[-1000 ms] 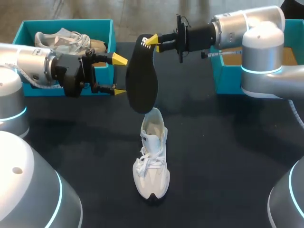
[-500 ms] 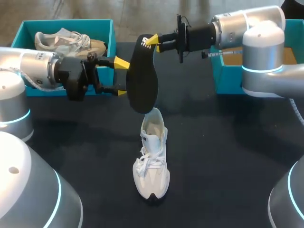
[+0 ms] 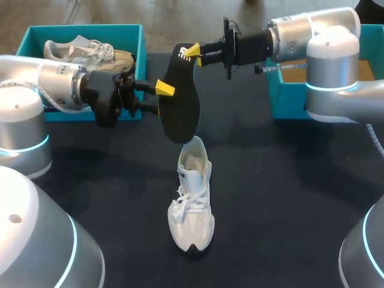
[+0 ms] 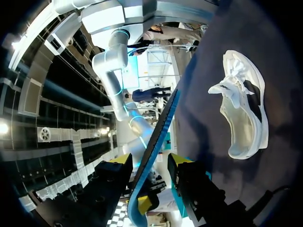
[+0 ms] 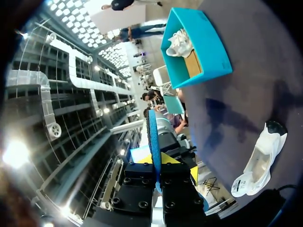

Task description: Take the shoe out of the shoebox, open the shoe tongue, remove and reinsert the insole, then place the shoe into the shoebox

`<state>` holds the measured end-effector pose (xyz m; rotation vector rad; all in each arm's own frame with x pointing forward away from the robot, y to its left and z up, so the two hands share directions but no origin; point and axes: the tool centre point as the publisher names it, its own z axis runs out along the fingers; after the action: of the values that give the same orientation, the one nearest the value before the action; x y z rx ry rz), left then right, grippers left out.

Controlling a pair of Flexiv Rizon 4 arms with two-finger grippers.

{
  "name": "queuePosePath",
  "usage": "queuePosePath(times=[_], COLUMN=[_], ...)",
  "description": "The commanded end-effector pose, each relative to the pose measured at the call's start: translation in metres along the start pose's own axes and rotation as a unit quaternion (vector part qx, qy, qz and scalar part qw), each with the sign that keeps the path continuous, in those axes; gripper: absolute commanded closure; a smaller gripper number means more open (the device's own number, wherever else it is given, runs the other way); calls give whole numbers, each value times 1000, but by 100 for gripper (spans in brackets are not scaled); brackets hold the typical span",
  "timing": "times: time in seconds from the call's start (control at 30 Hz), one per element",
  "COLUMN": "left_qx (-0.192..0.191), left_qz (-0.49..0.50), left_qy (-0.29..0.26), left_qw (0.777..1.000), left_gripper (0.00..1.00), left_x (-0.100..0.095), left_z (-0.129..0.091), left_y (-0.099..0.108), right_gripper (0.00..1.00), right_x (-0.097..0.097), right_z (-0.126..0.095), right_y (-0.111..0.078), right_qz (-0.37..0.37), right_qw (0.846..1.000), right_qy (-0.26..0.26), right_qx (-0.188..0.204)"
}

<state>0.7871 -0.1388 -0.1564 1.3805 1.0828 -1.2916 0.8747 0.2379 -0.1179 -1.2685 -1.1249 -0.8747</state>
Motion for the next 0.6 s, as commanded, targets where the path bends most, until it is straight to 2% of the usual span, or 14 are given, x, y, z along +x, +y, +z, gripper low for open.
queuePosePath(times=[0.03, 0.3, 0.33, 0.37, 0.4, 0.43, 0.6], left_qx=[-2, -3, -3, -6, -6, -7, -5], left_qz=[6, 15, 15, 17, 17, 19, 26], left_qy=[-5, -7, -7, -7, -7, -6, -4], left_qw=[1000, 1000, 1000, 1000, 1000, 1000, 1000], left_gripper=[53, 58, 62, 75, 83, 100, 100], left_x=[4, 5, 5, 5, 5, 6, 6], left_z=[7, 13, 13, 13, 14, 14, 16], left_y=[2, 4, 4, 5, 5, 6, 6], right_gripper=[100, 100, 100, 100, 100, 100, 100], right_x=[0, 0, 0, 0, 0, 0, 0], right_z=[1, 1, 1, 1, 1, 1, 1], right_y=[0, 0, 0, 0, 0, 0, 0], right_qz=[0, 0, 0, 0, 0, 0, 0], right_qw=[1000, 1000, 1000, 1000, 1000, 1000, 1000], right_qy=[-1, -1, -1, -1, -1, -1, -1], right_qx=[-1, -1, -1, -1, -1, -1, -1])
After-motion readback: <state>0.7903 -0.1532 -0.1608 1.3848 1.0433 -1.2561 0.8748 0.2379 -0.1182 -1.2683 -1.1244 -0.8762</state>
